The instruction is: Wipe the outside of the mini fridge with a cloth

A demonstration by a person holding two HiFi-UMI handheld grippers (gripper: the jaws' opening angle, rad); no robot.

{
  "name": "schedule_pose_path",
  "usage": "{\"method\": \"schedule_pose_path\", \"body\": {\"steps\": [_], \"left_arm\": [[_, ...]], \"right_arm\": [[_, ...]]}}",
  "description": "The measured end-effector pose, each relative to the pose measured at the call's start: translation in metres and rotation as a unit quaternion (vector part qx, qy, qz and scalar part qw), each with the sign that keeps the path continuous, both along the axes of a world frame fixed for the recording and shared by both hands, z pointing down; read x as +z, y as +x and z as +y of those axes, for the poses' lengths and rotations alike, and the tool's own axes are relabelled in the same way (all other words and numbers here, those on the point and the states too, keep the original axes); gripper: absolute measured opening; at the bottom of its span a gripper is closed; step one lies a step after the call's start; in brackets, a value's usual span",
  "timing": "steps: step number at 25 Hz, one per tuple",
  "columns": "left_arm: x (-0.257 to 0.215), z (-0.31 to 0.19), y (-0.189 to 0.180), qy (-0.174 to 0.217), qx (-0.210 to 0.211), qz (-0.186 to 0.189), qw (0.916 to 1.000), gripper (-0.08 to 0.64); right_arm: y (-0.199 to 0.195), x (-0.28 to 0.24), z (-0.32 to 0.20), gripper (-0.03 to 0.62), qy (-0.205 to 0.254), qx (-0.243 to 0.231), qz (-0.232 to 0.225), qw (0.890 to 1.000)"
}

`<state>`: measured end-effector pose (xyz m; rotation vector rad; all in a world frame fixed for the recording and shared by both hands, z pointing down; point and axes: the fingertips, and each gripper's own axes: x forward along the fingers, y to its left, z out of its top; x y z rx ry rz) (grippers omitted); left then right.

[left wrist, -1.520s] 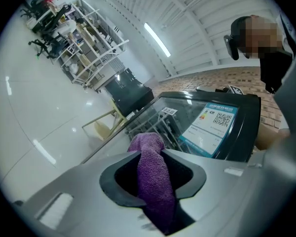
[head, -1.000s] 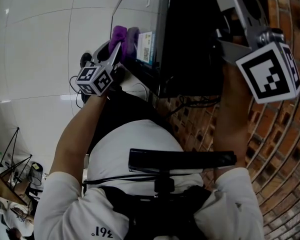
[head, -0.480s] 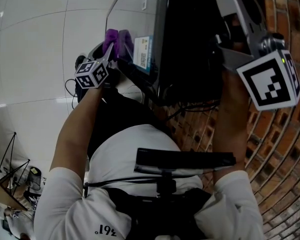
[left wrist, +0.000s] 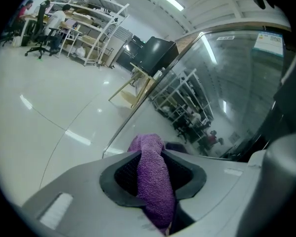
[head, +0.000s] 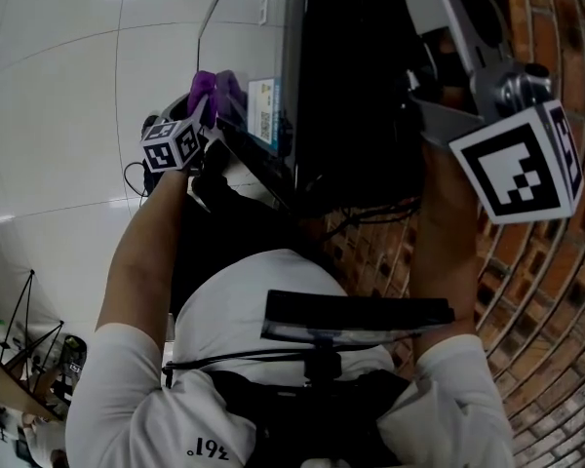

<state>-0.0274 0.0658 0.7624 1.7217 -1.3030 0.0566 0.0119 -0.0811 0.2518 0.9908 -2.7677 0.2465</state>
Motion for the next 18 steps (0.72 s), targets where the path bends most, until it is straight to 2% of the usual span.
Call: {"method": "schedule_pose_path", "body": {"steps": [9, 18], "left_arm": [[-0.02, 0.005, -0.01, 0.001, -0.001, 0.013, 0.9999, 0.107], [-0.049, 0.023, -0.028, 0.002, -0.001, 0.009, 1.0, 0.107]], "right_arm": [[0.002, 0.002, -0.001, 0.094, -0.006, 0.004, 0.003, 1.0], [0.007, 0.007, -0.003, 0.094, -0.011, 0.011, 0.02, 1.0]]}}
